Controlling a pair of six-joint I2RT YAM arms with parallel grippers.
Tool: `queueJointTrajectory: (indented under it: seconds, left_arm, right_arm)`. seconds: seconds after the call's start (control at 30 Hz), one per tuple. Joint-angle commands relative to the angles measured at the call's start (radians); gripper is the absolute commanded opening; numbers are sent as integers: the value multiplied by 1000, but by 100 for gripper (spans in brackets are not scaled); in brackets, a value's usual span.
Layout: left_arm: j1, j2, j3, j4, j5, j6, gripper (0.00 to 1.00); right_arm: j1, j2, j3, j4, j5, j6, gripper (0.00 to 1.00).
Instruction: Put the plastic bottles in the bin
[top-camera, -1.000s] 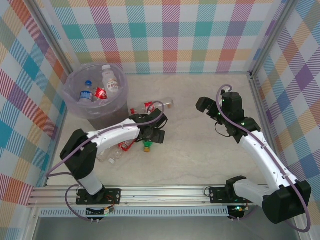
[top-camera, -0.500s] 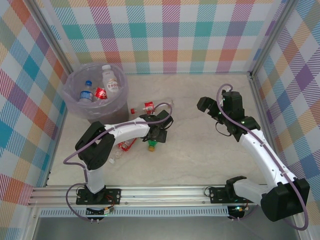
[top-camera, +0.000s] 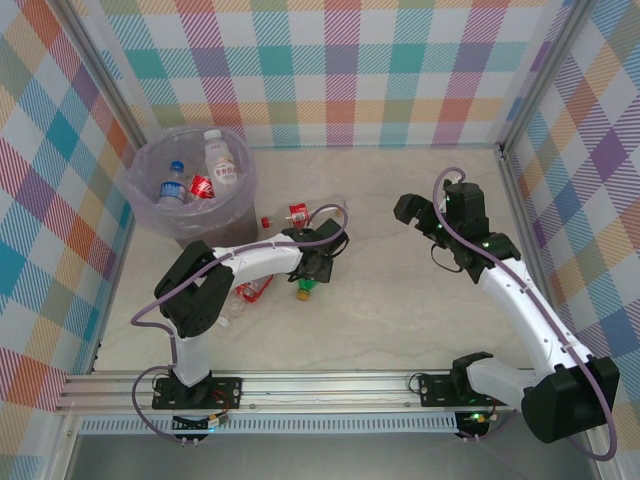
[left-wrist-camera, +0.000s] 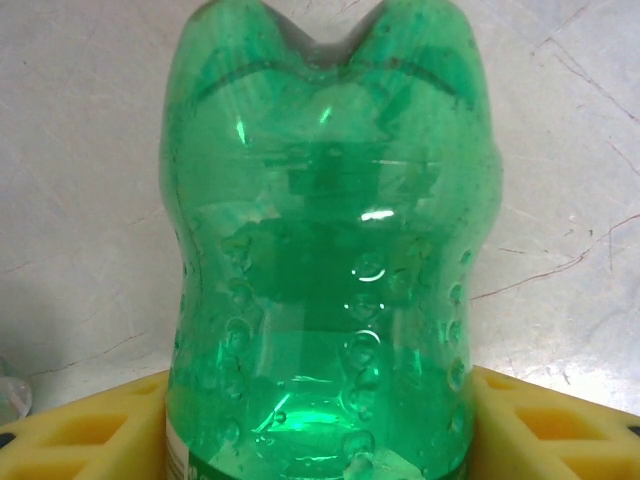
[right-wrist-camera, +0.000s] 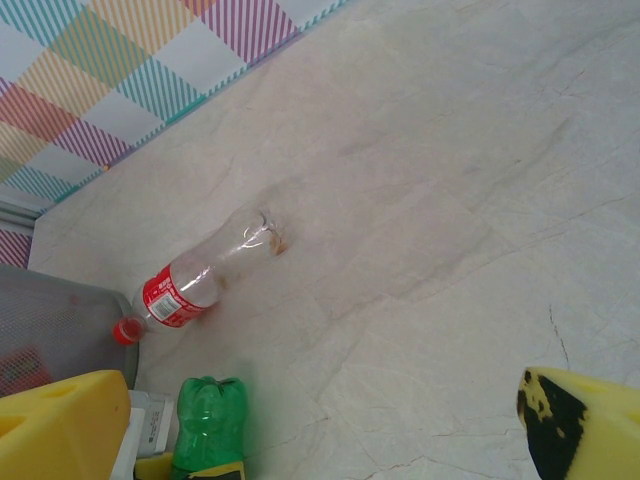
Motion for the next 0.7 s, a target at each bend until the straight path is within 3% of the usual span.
queueJointTrajectory:
  seconds: [0.0, 0.2, 0.3, 0.5, 0.67]
  left_arm:
    - [-8, -79, 67, -43, -13, 55, 61]
    - [-1, -213, 251, -172, 23, 181, 61]
    - [63, -263, 375, -270, 90, 197, 60]
    - [306, -375, 530, -321, 234, 212, 52]
    - [616, -423, 557, -261, 396, 161, 52]
  right_arm:
    - [-7, -7, -1, 0, -15, -21, 99]
    - [-8, -12, -15, 4, -14, -14, 99]
    - [-7, -20, -29, 8, 3, -11, 99]
    - [-8, -11, -30, 33, -16, -21, 99]
    - [-12, 28, -20, 36, -31, -31, 99]
